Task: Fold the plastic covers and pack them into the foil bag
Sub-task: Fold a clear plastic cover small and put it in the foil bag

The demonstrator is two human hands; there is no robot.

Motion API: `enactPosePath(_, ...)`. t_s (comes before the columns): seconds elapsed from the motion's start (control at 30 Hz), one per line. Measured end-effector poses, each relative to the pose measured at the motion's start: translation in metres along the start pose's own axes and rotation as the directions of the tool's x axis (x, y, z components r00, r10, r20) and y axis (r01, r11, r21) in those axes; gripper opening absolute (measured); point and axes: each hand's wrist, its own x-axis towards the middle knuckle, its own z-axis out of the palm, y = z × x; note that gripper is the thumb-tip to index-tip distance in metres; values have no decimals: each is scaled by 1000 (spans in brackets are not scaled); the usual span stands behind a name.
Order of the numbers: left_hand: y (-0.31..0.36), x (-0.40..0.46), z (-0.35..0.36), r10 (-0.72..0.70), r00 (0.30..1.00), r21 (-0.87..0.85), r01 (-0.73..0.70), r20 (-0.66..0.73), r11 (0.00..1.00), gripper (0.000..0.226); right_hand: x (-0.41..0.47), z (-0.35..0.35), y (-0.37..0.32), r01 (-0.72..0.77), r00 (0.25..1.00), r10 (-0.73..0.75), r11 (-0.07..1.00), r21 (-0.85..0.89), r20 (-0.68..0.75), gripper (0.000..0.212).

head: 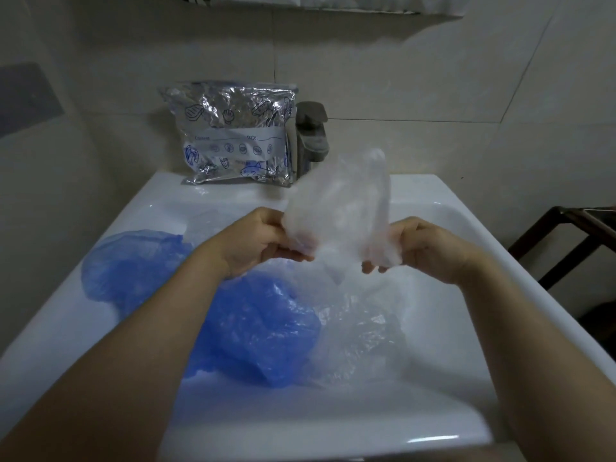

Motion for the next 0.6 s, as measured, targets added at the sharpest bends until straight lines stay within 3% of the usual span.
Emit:
enactPosePath(0.07, -2, 1, -1, -6, 999, 214, 14, -37, 977, 25, 2, -1, 4, -116, 987, 119, 993, 33, -106, 34)
enactPosePath(0.13, -3, 5, 1, 17, 994, 277, 13, -106, 961, 17, 8, 4, 10, -176, 956, 165, 984, -25, -242, 31)
enactPosePath(0.27, -8, 10, 8, 83, 957, 484, 65, -277, 873, 40, 22, 22, 18, -111, 921, -4, 955, -274, -389, 11)
enactPosePath(0.4, -10, 11, 14, 195, 946, 529, -29, -260, 848, 14, 28, 36, 15, -56, 890, -163, 888, -457, -427, 13)
enactPosePath(0.5, -11, 13, 14, 212, 934, 402, -83, -287, 912, 17, 25, 32, 9, 59, 864, -191, 957, -283, -466, 24)
enactPosePath(0.6, -8, 12, 17, 208, 933, 223, -144, -295, 964, 24, 21, 23, 0, 94, 849, -27, 991, 100, -527, 19)
